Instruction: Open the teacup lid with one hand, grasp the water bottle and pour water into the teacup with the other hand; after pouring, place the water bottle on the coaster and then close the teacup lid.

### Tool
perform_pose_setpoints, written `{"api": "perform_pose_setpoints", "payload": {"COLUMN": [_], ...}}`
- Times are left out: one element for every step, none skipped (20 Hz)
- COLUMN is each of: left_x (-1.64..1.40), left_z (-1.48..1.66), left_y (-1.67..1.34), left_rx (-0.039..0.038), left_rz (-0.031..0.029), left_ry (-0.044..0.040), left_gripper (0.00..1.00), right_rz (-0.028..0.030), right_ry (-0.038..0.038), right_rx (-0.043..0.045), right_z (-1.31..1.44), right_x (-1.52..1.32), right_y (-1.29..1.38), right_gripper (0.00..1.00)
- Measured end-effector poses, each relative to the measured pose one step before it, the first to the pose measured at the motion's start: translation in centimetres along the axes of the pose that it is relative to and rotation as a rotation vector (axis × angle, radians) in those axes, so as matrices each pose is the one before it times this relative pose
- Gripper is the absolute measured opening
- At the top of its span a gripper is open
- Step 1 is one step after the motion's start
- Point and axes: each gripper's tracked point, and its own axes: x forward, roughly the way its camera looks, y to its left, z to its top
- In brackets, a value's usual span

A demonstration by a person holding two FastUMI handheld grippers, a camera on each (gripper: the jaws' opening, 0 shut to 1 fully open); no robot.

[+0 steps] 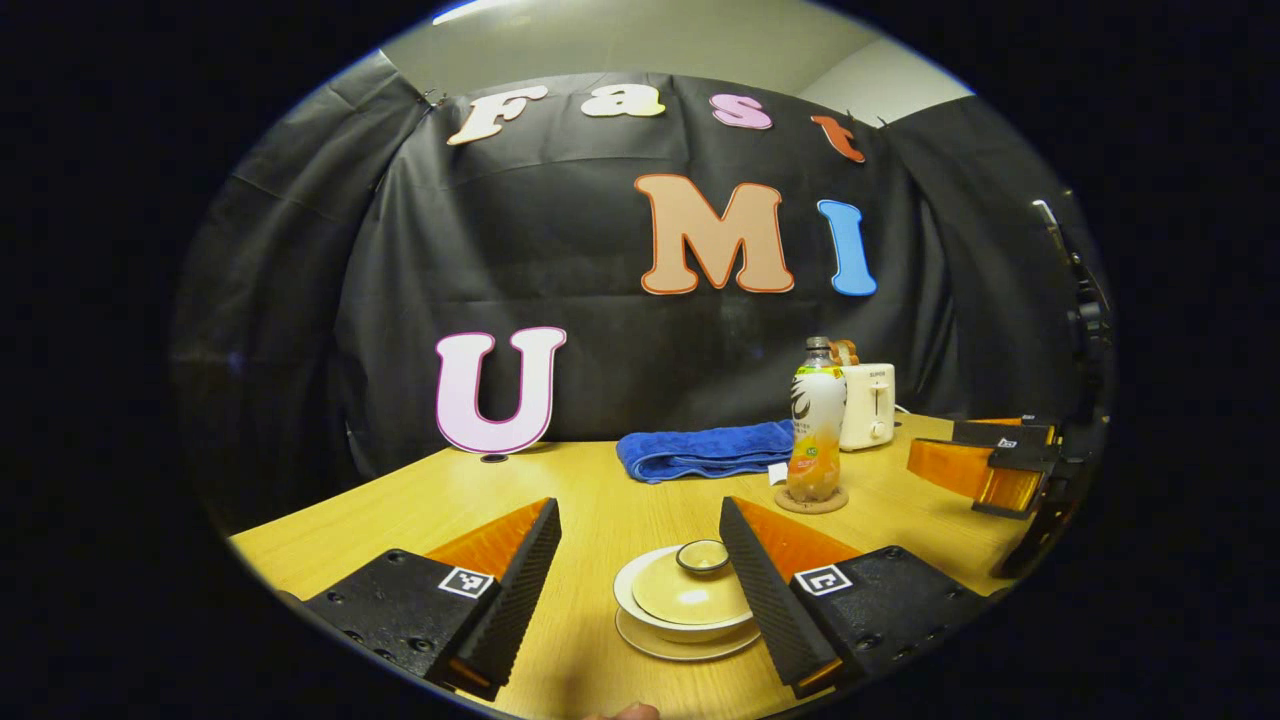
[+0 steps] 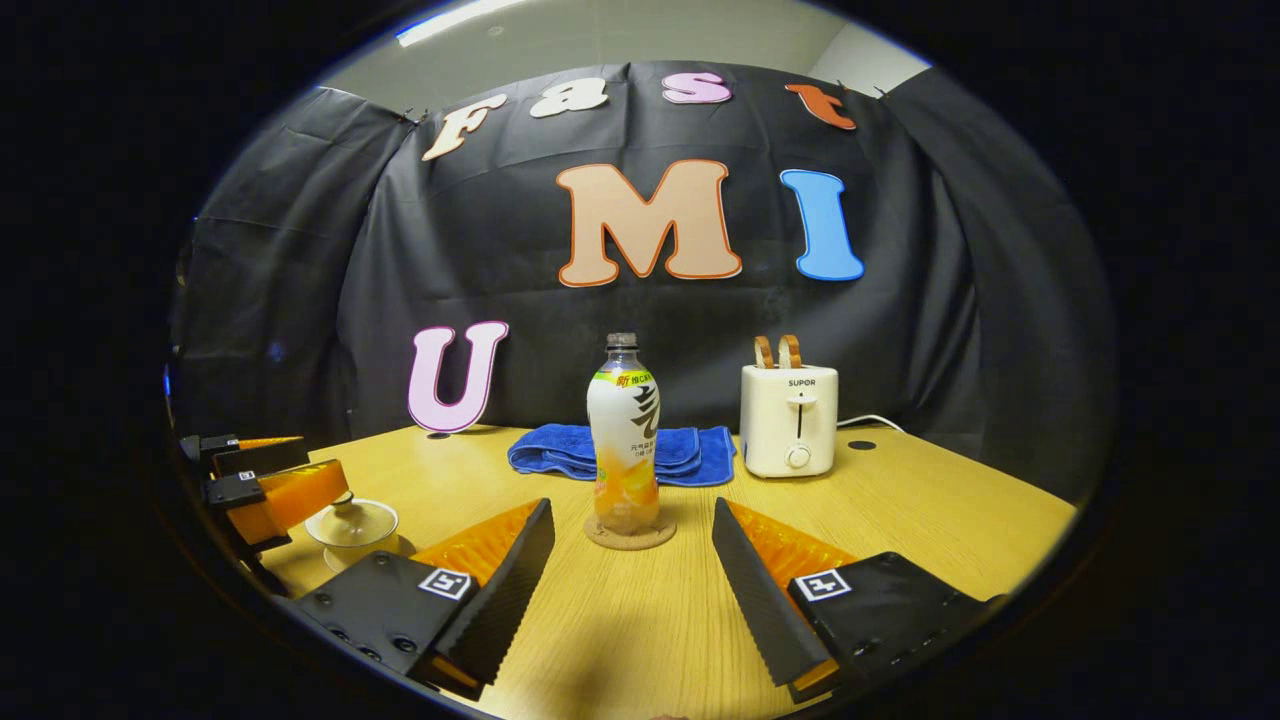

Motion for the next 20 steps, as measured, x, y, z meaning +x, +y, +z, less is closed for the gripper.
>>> {"api": "perform_pose_setpoints", "payload": {"left_x": [-0.096, -0.135, -0.098, -0.080, -0.163, -0.008, 0.121, -0.004, -0.144, 0.092, 0.014, -0.192, 0.218, -0.030, -0.051, 0.031, -0.055, 0.072, -0.036, -0.019], "left_z": [-0.013, -0.048, -0.045, -0.066, 0.101, -0.135, -0.182, -0.231, -0.212, 0.294, -0.177, 0.134, -0.075, -0.190, 0.269, 0.031, -0.128, 0.140, -0.181, 0.068], "left_y": [0.096, 0.079, 0.016, 0.022, 0.105, -0.247, -0.171, -0.106, 0.127, 0.091, -0.019, 0.082, -0.117, 0.001, 0.063, 0.016, 0.013, -0.036, 0.012, -0.012], "left_rx": [-0.00575, -0.00877, -0.01222, -0.00098, -0.00280, 0.00044, 0.00089, 0.00320, 0.01429, -0.00569, 0.00426, -0.00153, 0.00074, 0.00215, -0.00308, 0.00263, -0.00192, 0.00133, -0.00007, -0.00031], "left_rz": [0.00744, 0.00714, 0.00451, 0.00573, 0.00123, -0.00253, -0.00485, -0.00169, 0.00353, 0.00174, 0.00394, 0.00031, 0.00035, 0.00052, -0.00045, 0.00018, 0.00006, -0.00025, 0.00024, 0.00000], "left_ry": [-0.00360, -0.00283, -0.00452, 0.00972, -0.01080, 0.00478, 0.00603, 0.01181, 0.00948, -0.01659, 0.01082, -0.00108, -0.00685, 0.00913, -0.00805, 0.00522, -0.00179, -0.00201, 0.00334, -0.00375], "left_gripper": [0.93, 0.93, 0.93, 0.93, 0.93, 0.93, 0.92, 0.92, 0.92, 0.92, 0.92, 0.92, 0.93, 0.92, 0.93, 0.93, 0.92, 0.93, 0.92, 0.93], "right_rz": [-0.00502, -0.00371, -0.00205, -0.00256, -0.00415, -0.00238, 0.00501, -0.00174, 0.00011, -0.00720, 0.00757, -0.00240, -0.00583, -0.00853, -0.00596, -0.00444, -0.00758, -0.01128, -0.01224, -0.00150], "right_ry": [-0.00219, -0.00392, -0.00808, -0.00942, -0.00554, -0.00106, -0.00904, -0.00645, -0.01739, -0.00060, -0.00252, 0.00279, -0.00198, 0.00073, -0.00136, 0.00003, -0.00023, -0.00144, -0.00076, 0.00094], "right_rx": [0.00083, 0.00213, 0.00429, 0.00518, 0.00457, 0.00173, -0.00585, -0.00127, -0.01051, -0.01813, 0.00706, -0.00351, 0.00139, -0.00139, -0.00001, 0.00002, -0.00058, 0.00044, -0.00072, -0.00037], "right_z": [-0.089, 0.050, 0.067, -0.005, -0.025, -0.282, 0.092, 0.097, 0.347, -0.122, -0.029, -0.005, -0.002, -0.045, 0.061, -0.036, 0.020, -0.008, -0.005, 0.036], "right_x": [-0.442, -0.385, -0.343, -0.235, -0.258, -0.183, -0.288, -0.165, -0.123, -0.027, -0.163, 0.195, -0.009, -0.055, 0.002, 0.002, 0.005, 0.006, 0.087, -0.117], "right_y": [0.054, 0.026, 0.113, 0.053, 0.063, 0.075, 0.168, 0.079, 0.121, -0.072, 0.191, 0.045, -0.164, -0.182, -0.058, -0.080, -0.107, -0.241, -0.284, 0.092], "right_gripper": [0.98, 1.00, 1.00, 1.00, 1.00, 0.96, 0.96, 1.00, 1.00, 0.99, 1.00, 0.96, 0.97, 1.00, 1.00, 1.00, 1.00, 1.00, 1.00, 1.00]}}
